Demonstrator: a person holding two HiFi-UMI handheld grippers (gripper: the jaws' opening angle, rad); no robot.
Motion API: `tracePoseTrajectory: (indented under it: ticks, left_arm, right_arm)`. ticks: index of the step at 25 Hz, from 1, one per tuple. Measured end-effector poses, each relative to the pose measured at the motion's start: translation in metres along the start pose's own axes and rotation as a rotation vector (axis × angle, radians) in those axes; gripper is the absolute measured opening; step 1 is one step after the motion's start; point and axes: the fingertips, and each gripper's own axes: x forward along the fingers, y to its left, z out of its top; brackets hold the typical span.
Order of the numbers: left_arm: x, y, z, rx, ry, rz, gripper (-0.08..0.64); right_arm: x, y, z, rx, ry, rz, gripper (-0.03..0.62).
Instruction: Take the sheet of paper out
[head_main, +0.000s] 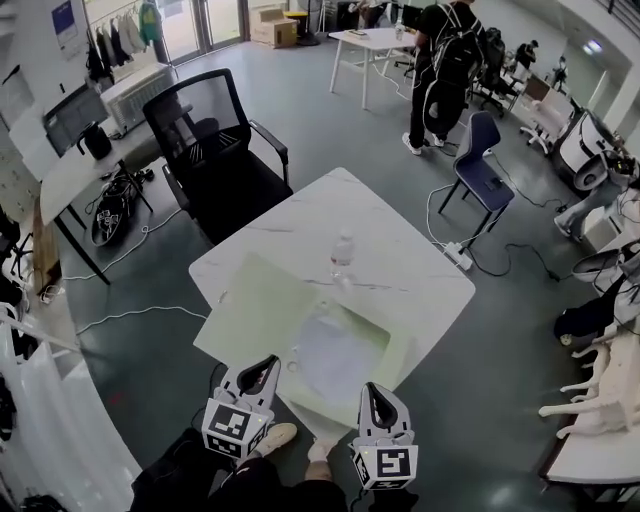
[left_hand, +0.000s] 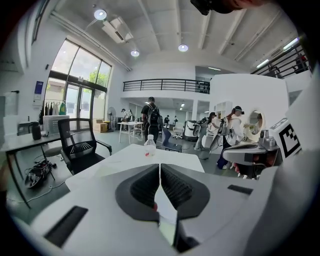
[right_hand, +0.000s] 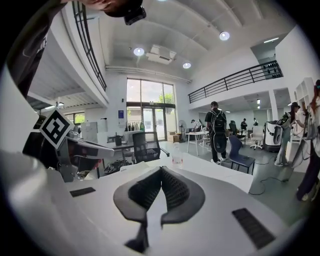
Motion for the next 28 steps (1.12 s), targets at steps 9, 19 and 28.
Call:
tracePoseTrajectory:
  ticks: [9, 19, 28]
  left_arm:
    - [0.029, 0.018, -0.033, -0.038, 0.056, 0.058, 0.029]
    - [0.071, 0.033, -0.078, -0.108, 0.136, 0.077, 0.029]
    - [0.118, 0.029, -0.135, -0.266, 0.288, -0.007, 0.067]
  right_arm:
    - [0.045, 0.0, -0.035, 0.007, 0.071, 0.098, 0.017]
    - [0.09, -0.002, -0.073, 0.006, 0.149, 0.17, 0.017]
    - [0.117, -0.009, -0.094, 0.02, 0.183, 0.206, 0.017]
